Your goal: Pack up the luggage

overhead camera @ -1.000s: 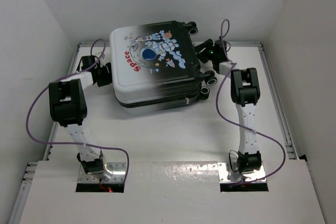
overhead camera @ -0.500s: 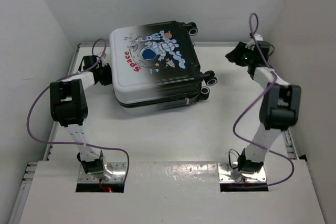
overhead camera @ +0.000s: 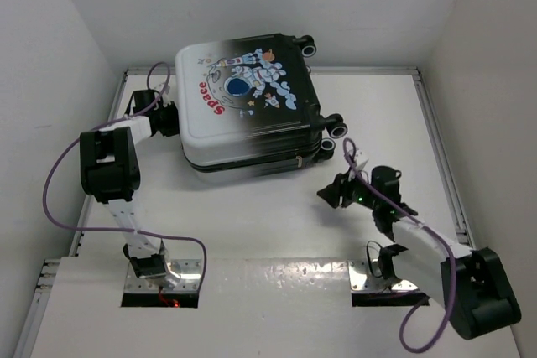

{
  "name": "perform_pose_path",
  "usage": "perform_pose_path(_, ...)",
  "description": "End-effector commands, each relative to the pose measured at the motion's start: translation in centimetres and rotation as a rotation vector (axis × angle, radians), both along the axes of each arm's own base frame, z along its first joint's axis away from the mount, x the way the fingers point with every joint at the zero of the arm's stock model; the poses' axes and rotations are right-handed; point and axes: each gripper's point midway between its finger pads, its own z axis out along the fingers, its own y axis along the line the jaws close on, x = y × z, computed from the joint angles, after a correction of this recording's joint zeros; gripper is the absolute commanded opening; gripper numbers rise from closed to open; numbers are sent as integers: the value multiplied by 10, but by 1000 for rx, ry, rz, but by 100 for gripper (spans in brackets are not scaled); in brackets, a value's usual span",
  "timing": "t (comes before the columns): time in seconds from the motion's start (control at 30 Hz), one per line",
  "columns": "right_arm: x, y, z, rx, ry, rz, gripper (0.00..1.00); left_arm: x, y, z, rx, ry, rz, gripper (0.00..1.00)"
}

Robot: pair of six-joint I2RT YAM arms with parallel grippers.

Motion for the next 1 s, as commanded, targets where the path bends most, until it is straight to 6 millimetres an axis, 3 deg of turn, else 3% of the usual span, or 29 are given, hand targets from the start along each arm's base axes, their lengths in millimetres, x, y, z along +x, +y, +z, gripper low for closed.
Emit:
perform_pose_path(0.0,35,14,46,36,-207,-137,43,-49,-29,-43,-14,178,-84,10)
perform_pose_path(0.07,54,17,61,30,-270,-221,48,-51,-29,-46,-14,179,-84,10)
perform_pose_path(0.13,59,30,62,40,-261,-224,48,-49,-31,-44,-20,169,-90,10)
perform_pose_path(0.17,69,35,81,70,-313,-264,51,-53,-35,-47,-21,178,-99,10)
perform_pose_path(0.23,72,48,67,41,-281,-260,52,-51,-35,-46,-25,172,-92,10)
perform_pose_path(0.27,79,54,81,56,-320,-286,52,-51,-35,-46,-25,172,-92,10)
perform_pose_path(0.3,81,58,67,31,-294,-297,52,-51,-37,-45,-33,171,-99,10)
perform_pose_path(0.37,86,66,74,42,-305,-297,52,-51,-37,-45,-34,171,-99,10)
perform_pose_path(0.4,87,68,63,20,-277,-304,52,-51,-37,-45,-34,171,-99,10)
perform_pose_path(0.67,108,75,53,-16,-236,-356,52,-48,-39,-41,-47,160,-110,10)
perform_pose_path(0.8,115,77,53,-18,-241,-365,42,-48,-39,-41,-47,160,-110,10)
perform_pose_path(0.9,121,78,64,-8,-293,-355,27,-46,-39,-40,-45,151,-111,10)
perform_pose_path(0.97,118,78,66,-26,-326,-322,12,-46,-39,-40,-45,151,-111,10)
